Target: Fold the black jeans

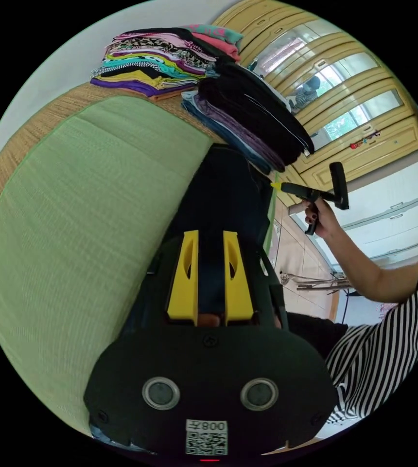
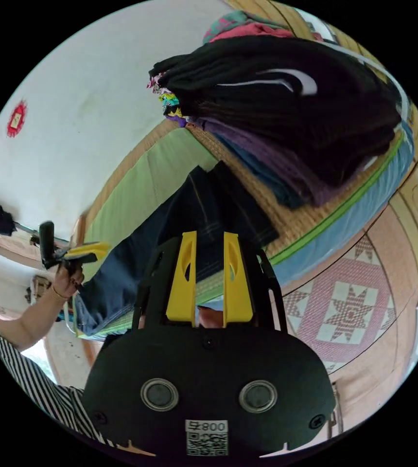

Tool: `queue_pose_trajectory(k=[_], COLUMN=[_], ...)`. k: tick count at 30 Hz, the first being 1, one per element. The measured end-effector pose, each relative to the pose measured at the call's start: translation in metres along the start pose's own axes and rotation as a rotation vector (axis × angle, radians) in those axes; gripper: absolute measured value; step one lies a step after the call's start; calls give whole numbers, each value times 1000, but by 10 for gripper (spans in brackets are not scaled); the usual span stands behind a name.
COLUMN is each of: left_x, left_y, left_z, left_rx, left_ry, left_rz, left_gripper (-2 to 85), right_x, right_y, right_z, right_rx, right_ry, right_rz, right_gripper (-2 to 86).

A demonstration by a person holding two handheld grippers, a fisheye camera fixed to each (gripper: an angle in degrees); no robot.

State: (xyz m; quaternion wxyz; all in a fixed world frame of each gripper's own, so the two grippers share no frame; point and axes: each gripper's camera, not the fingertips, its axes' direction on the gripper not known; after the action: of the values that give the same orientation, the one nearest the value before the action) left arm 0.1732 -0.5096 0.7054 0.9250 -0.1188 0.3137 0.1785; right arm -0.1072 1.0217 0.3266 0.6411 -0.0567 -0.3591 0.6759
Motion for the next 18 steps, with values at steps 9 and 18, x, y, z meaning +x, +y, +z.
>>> queue_pose_trajectory(k=[9,18], left_x=[-21,-22], left_y=[-77,-90], left_z=[55,53], left_rx=[-121,-99], left_ry=[-70,-105], left_rz=[1,21], left_gripper=[90,25], right_x=[-29,-38], right_y=[-49,-77], right_z=[29,26], right_rx=[-107,-135], right_ry=[101,135], right_rz=[-108,-126], right_gripper=[85,45])
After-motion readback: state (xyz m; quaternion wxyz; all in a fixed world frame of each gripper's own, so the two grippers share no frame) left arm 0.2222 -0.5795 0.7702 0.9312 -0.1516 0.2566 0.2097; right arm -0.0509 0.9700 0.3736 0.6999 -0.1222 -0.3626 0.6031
